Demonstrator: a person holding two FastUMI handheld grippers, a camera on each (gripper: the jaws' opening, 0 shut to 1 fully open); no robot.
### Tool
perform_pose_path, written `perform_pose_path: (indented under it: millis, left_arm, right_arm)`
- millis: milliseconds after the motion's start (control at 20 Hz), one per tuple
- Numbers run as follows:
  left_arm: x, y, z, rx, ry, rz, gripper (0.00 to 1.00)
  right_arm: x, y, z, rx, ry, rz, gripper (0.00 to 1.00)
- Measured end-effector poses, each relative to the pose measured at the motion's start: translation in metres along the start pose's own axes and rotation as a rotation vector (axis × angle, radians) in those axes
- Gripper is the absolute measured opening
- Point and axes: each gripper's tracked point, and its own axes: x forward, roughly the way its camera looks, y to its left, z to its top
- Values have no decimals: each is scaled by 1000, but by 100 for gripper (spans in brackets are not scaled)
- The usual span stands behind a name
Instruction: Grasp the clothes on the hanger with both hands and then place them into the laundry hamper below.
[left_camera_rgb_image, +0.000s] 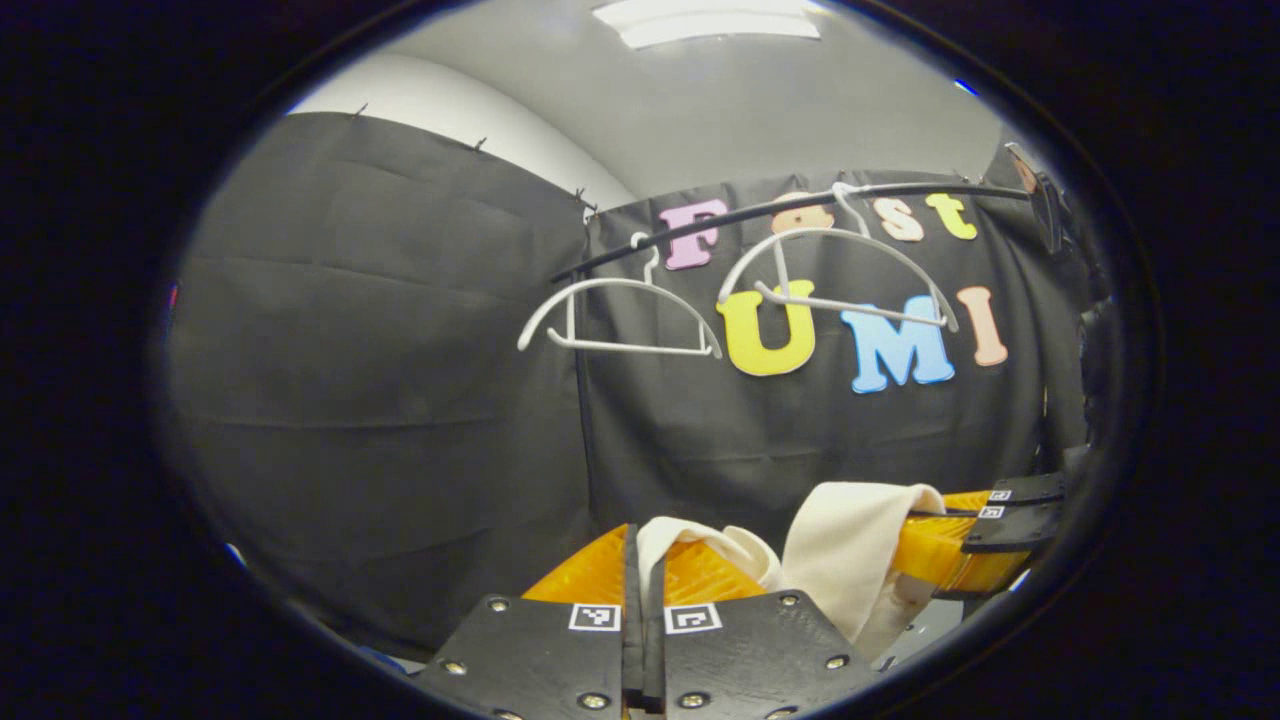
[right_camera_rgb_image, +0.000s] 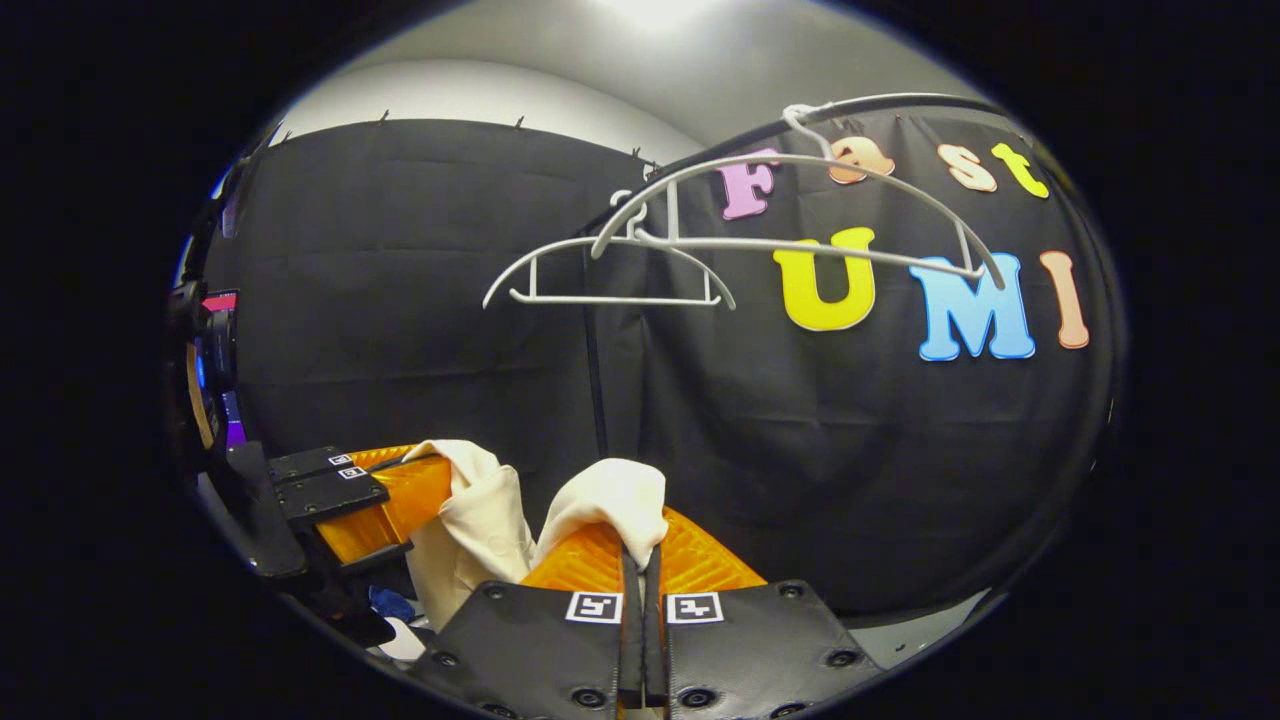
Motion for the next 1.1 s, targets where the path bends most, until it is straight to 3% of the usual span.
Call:
perform_pose_path:
  millis: [300, 800, 1100]
  left_arm:
    - [1, -4, -99, -22, 100, -1, 1]
    - [25, 3, -263, -42, 352, 72, 1]
    - [18, -9, -340, -11, 503, 35, 1]
  right_arm:
    - [19, -10, -92, 10, 110, -28, 2]
    - [45, -42, -233, 72, 286, -154, 2]
    - [46, -38, -313, 106, 437, -185, 2]
